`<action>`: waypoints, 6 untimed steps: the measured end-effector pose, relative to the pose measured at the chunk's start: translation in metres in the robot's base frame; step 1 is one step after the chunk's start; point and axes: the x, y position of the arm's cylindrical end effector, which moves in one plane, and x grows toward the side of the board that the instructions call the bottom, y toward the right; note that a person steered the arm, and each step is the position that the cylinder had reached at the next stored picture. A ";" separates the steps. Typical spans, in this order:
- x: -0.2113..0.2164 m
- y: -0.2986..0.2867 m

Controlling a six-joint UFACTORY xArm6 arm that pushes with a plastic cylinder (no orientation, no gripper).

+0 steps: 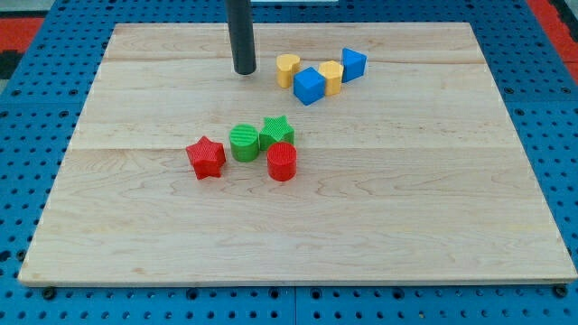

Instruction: Keep yellow heart in between yellow hexagon and blue cube

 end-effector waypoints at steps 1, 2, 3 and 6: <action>-0.008 0.026; -0.008 0.048; 0.023 0.024; 0.001 0.069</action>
